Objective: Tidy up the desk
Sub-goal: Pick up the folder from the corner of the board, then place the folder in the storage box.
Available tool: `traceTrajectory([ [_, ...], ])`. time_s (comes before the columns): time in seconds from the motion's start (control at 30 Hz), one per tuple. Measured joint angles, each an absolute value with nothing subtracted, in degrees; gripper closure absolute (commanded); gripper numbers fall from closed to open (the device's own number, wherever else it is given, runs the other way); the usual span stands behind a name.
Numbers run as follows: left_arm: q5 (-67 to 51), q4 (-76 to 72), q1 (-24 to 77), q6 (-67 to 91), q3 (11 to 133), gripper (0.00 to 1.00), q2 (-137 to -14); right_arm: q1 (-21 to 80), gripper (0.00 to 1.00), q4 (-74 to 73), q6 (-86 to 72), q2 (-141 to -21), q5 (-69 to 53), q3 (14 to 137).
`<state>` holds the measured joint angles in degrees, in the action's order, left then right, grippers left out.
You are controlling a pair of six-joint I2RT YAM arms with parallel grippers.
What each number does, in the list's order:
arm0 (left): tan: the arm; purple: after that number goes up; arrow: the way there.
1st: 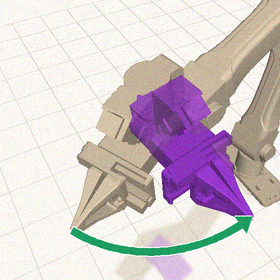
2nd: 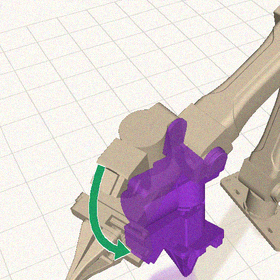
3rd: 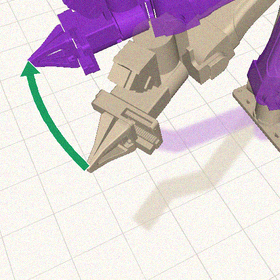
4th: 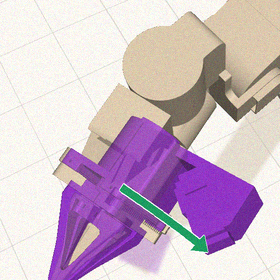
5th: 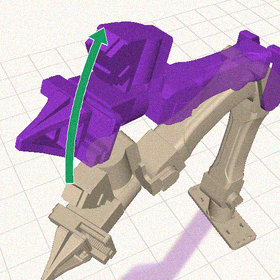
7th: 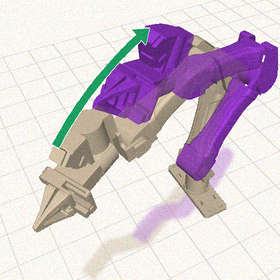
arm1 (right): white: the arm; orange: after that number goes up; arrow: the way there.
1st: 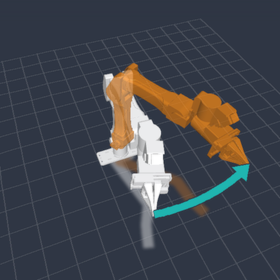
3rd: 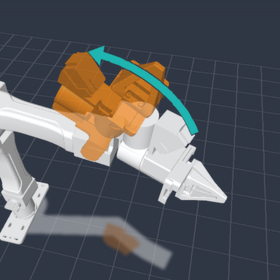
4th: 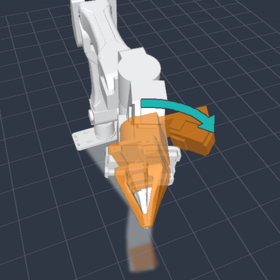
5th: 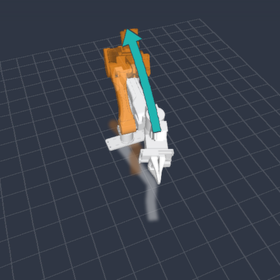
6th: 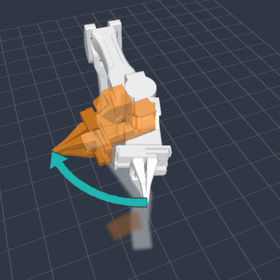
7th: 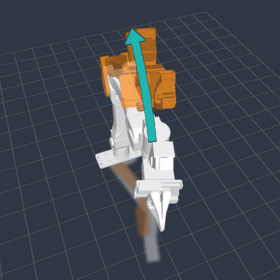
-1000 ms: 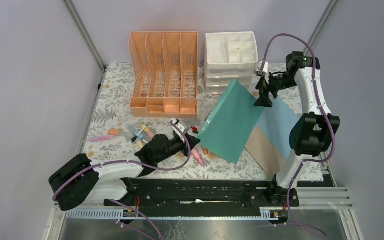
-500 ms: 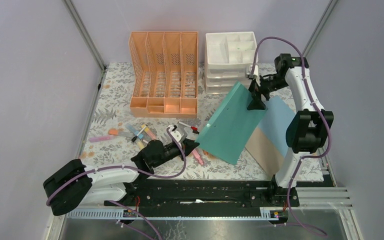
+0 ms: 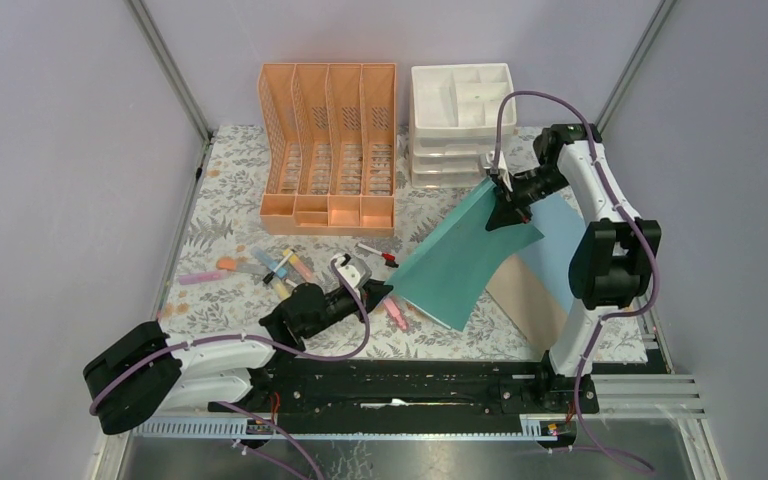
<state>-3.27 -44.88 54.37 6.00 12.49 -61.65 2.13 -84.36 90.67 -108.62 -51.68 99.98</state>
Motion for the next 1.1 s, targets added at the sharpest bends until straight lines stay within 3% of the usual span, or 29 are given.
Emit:
traceTrajectory([
  [0.13, -1.0, -44.6, 54.4, 6.2, 12.5, 0.62, -61.5, 2.0, 1.0, -85.4, 90.2, -106.4, -50.9, 99.5],
  [0.27, 1.6, -42.4, 54.4, 7.5, 12.6, 0.04, -58.0, 2.5, 1.0, -86.4, 87.8, -103.1, -50.1, 99.5],
  [0.43, 2.9, -35.5, 54.4, 10.0, 14.9, 0.01, -49.3, 3.5, 1.0, -86.3, 82.8, -99.1, -46.8, 99.5],
  [0.63, 0.2, -26.0, 54.0, 11.2, 26.8, 0.01, -45.2, 7.7, 1.0, -85.1, 77.3, -95.4, -41.6, 98.3],
  [0.93, -19.7, -13.3, 50.5, 5.7, 55.7, 0.01, -68.9, 11.8, 1.0, -84.8, 71.4, -94.9, -37.7, 98.3],
  [1.1, -28.9, -7.5, 46.6, 4.3, 62.6, 0.01, -79.3, 12.2, 1.0, -84.8, 70.1, -94.0, -37.4, 98.4],
])
